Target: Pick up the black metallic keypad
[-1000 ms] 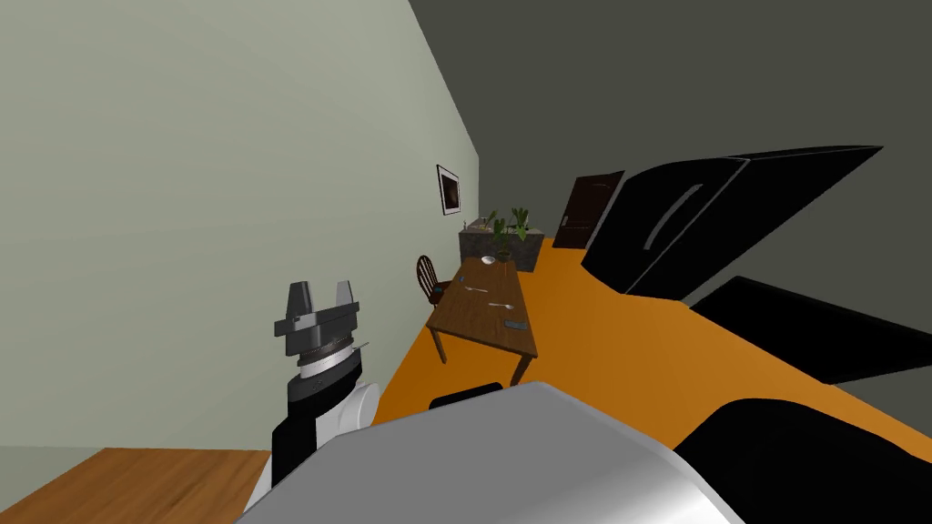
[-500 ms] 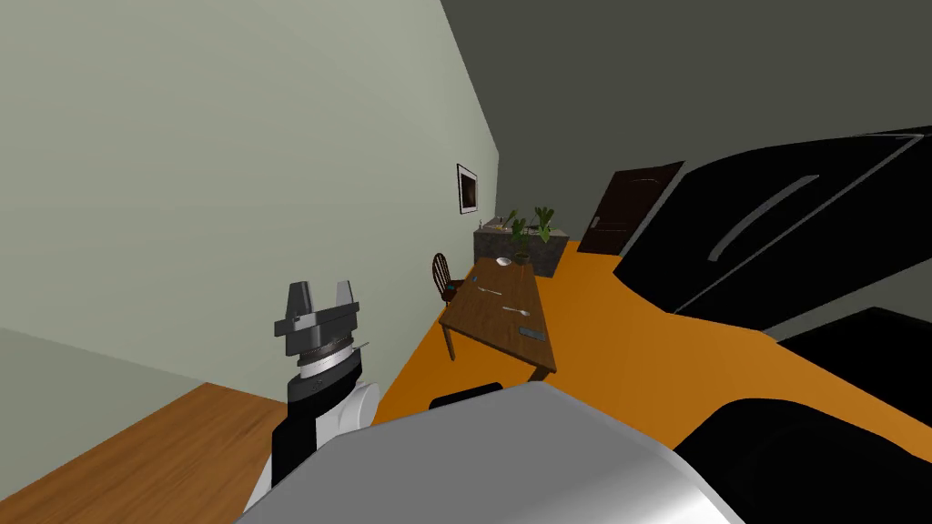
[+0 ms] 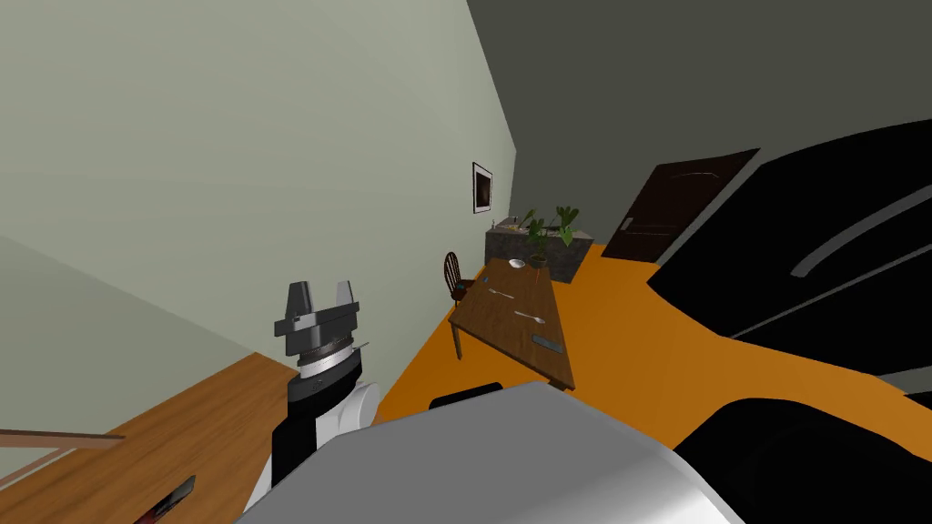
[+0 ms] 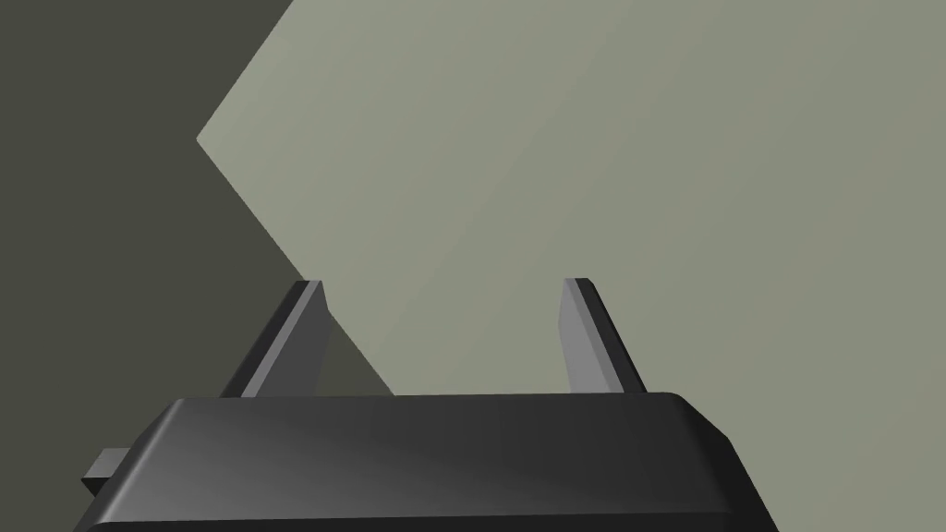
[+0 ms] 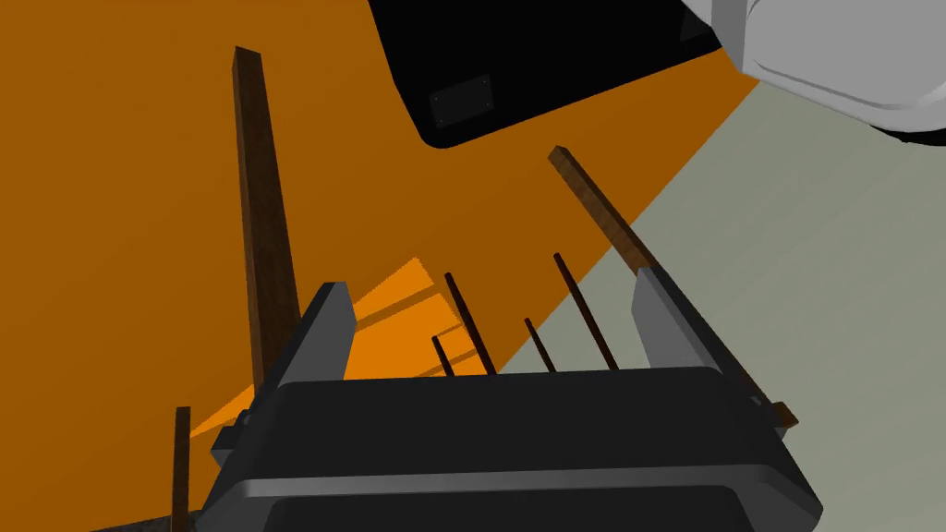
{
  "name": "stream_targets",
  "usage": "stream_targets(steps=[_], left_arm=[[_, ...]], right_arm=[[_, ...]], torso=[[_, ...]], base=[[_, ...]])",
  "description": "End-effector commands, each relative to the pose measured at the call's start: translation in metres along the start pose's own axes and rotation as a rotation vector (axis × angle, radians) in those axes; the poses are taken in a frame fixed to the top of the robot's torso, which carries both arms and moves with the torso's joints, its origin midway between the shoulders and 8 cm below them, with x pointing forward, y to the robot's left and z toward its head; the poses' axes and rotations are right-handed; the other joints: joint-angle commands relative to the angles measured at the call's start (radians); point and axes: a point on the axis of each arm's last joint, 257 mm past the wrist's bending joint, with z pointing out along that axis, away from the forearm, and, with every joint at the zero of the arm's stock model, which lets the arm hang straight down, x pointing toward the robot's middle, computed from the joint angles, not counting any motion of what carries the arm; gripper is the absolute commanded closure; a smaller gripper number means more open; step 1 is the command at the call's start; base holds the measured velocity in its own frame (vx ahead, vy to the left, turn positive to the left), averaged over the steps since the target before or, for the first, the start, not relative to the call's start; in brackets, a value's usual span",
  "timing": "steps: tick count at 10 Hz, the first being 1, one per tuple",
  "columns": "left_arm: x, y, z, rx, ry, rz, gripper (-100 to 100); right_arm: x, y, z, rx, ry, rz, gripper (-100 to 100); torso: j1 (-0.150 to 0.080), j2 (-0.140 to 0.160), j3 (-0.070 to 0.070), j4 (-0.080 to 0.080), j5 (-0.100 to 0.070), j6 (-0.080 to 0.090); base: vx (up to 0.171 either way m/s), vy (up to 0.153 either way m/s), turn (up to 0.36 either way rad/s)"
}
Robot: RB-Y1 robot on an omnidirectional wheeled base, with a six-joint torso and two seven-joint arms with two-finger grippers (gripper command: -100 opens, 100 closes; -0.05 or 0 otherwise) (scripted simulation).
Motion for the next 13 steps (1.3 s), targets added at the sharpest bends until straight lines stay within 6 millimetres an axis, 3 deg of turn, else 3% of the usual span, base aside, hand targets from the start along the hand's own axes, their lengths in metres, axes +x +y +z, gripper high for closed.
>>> stream_targets(steps=[1,2,3,5,8,13], left_arm=[[0.0,0.0,0.0,0.0,0.0,0.0,0],[0.0,0.0,0.0,0.0,0.0,0.0,0],[0.0,0.0,0.0,0.0,0.0,0.0,0],[0.0,0.0,0.0,0.0,0.0,0.0,0],[0.0,0.0,0.0,0.0,0.0,0.0,0],[0.0,0.0,0.0,0.0,0.0,0.0,0]], right_arm=[[0.009,-0.009,-0.001,0.016,0.015,-0.007,-100],[0.009,-0.009,-0.001,0.016,0.015,-0.007,-100],[0.026,-0.025,-0.01,0.033,0.063,-0.062,-100],[0.031,-0.034,-0.014,0.052,0.075,-0.06,-100],[0.062,-0.076,-0.041,0.103,0.176,-0.163,-100],[0.087,-0.129,-0.079,0.177,0.281,-0.255,-100]], torso=[[0.0,0.0,0.0,0.0,0.0,0.0],[-0.001,0.001,0.0,0.0,0.0,0.0],[-0.001,0.002,0.001,0.0,0.0,0.0],[0.0,0.0,0.0,0.0,0.0,0.0],[0.0,-0.001,0.0,0.0,0.0,0.0],[0.0,-0.001,-0.001,0.0,0.0,-0.001]], base=[[0.016,0.002,0.01],[0.004,0.0,-0.023],[0.024,0.026,0.338],[0.026,0.008,0.109],[0.041,0.023,0.302],[0.044,0.016,0.225]])
